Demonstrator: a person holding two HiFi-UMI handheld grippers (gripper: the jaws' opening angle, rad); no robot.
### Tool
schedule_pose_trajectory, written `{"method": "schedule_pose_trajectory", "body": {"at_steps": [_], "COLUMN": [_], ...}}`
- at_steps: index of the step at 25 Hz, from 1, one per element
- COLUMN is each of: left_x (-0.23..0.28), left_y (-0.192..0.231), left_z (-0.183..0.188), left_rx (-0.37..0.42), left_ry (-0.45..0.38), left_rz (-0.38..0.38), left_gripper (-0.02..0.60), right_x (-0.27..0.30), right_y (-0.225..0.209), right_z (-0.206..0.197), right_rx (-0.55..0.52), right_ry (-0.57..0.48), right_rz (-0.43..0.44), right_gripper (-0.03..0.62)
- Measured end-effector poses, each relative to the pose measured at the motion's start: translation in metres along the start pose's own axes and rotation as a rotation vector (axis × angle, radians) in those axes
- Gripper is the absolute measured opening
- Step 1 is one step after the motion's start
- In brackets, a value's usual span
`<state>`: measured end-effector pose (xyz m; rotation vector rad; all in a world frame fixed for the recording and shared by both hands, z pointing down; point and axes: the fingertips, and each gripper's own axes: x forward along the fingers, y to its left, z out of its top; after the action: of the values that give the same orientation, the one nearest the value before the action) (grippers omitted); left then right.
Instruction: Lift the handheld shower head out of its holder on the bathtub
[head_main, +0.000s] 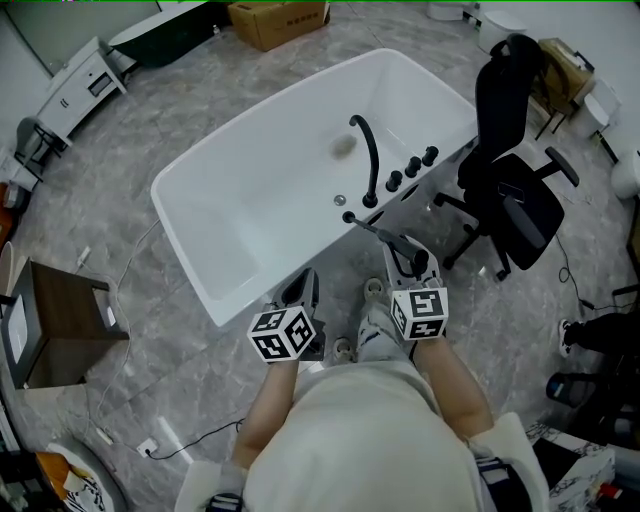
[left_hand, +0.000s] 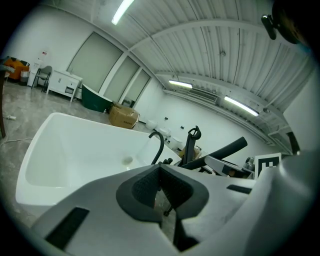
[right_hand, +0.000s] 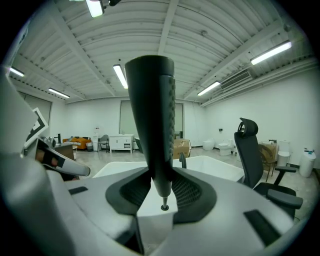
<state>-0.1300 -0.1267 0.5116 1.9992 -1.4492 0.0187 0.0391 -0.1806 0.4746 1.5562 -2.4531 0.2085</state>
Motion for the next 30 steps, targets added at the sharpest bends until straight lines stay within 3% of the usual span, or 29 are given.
{"method": "schedule_pose_trajectory", "body": {"at_steps": [20, 30], "left_x": [-0.032, -0.037], "left_y": [-0.023, -0.026], "left_z": [-0.004, -0.006], "left_rx": [0.073, 0.081], "left_ry": [-0.006, -0.009], "left_rz": [-0.025, -0.029], "left_gripper": [0.020, 0.020], "right_x": [-0.096, -0.108], "right_y": [0.000, -0.006], "right_z": [0.024, 0.023], "right_rx": [0.027, 0.054], "right_ry": [-0.094, -0.106], "right_rz": [-0.033, -0.053], "right_gripper": [0.141, 0.141]}}
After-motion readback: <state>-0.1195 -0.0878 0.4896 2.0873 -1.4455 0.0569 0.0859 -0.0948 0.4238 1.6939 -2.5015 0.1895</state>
